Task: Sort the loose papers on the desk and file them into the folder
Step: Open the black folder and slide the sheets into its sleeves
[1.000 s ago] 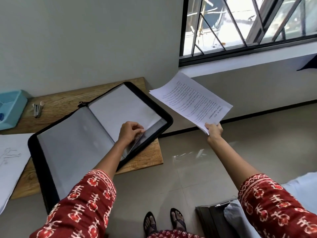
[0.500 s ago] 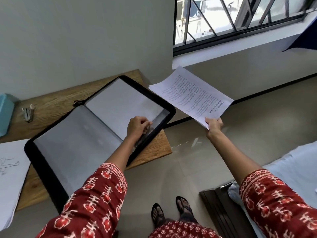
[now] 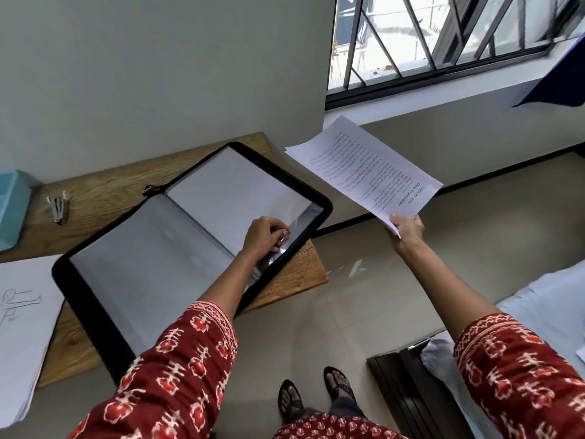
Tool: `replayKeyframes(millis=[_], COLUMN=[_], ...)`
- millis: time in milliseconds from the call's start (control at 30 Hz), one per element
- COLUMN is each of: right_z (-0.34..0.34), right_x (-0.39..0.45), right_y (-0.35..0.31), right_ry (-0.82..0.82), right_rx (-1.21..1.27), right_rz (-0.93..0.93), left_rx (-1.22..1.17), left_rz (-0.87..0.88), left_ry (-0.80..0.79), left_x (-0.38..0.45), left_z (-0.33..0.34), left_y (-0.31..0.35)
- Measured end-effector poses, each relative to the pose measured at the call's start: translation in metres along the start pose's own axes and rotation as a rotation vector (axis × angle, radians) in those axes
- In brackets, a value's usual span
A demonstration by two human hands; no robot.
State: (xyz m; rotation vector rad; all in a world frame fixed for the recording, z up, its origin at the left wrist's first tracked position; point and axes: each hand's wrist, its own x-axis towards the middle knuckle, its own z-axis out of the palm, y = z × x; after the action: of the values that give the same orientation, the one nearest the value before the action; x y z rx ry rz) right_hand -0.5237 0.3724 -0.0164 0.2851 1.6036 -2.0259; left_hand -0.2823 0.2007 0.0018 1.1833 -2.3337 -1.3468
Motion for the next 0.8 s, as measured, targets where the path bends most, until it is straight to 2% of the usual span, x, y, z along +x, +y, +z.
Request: replayKeyframes(millis=[67,167,233,300,433,533,600,800], right_z=[-0.008,-0.029,-0.046,-0.058,-0.066,-0.074,-0.081,-0.094], right_x=[-0.004,-0.008,-0.009,-0.007,-0.009,-0.006,-0.004,-0.003], right_y=[-0.008,-0.023,-0.034,-0.042,-0.056,-0.065,-0.069,-0.061], right_ry=[-0.153,-0.470,-0.637,-0.718,-0.705,-0.699,-0.675,-0.616], right_rx=[-0.007,-0.056,-0.189,-0.371,-0.466,-0.505,-0.555,-0.619], right_rz=[0.026,0.144,0.222,0.273,0.260,0.243,0.231,0.237], left_rx=[0.053,0.107,0.066,0.003,0.012,0.185,0.215,0.268], left_rz=[0.068,0.162,0.147,0.073,0.011,0.100,0.153,0.114], left_ry=[0.005,0.086,0.151,0.165,0.145,0.187,0.215,0.263], left_x=[-0.003,-0.006,-0.007,-0.006,-0.005,-0.007,-0.009,-0.012], left_z=[-0.002,-0.007,-0.011,-0.014,-0.017,-0.016,-0.014,-0.004], left_y=[0.000,0.001,0.005,0.013,0.024,0.028,0.028,0.027])
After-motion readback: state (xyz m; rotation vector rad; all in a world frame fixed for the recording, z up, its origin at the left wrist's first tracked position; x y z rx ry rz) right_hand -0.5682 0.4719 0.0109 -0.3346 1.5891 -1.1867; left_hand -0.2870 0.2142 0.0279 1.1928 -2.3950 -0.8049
